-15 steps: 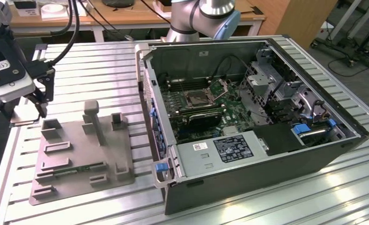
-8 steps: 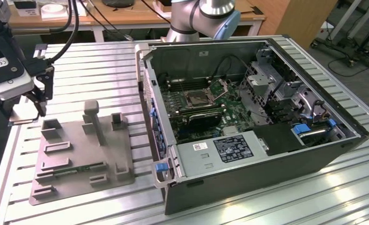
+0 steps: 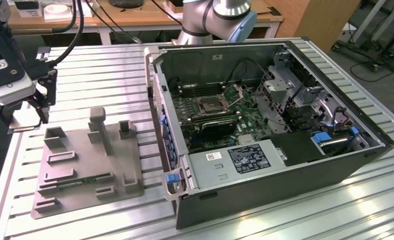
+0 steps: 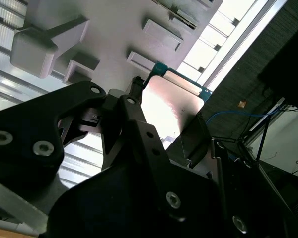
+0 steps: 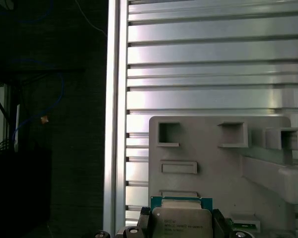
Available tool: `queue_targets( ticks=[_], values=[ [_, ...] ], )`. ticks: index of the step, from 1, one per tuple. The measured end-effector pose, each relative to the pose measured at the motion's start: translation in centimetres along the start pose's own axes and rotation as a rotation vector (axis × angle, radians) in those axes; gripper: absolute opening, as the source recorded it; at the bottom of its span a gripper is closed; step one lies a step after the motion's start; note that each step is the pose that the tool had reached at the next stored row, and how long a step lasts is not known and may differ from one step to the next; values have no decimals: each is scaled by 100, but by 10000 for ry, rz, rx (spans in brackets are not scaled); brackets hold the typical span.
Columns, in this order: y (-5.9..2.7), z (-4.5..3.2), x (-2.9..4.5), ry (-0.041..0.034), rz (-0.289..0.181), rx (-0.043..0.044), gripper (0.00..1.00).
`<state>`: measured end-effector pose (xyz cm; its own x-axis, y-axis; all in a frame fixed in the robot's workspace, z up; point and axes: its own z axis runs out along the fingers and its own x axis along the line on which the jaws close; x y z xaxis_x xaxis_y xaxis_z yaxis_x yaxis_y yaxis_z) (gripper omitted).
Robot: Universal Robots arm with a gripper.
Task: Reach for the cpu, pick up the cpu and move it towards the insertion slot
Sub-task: 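Pick up the cpu and move it towards the insertion slot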
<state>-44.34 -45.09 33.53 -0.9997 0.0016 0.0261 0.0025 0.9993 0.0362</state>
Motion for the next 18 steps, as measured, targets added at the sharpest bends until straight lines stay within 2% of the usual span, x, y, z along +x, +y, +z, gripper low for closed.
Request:
queue_targets(
  ticks=[9,18],
  values=[
    [1,-16,1,3,0,2,55],
    [4,-121,3,0,0,0,55]
  ],
)
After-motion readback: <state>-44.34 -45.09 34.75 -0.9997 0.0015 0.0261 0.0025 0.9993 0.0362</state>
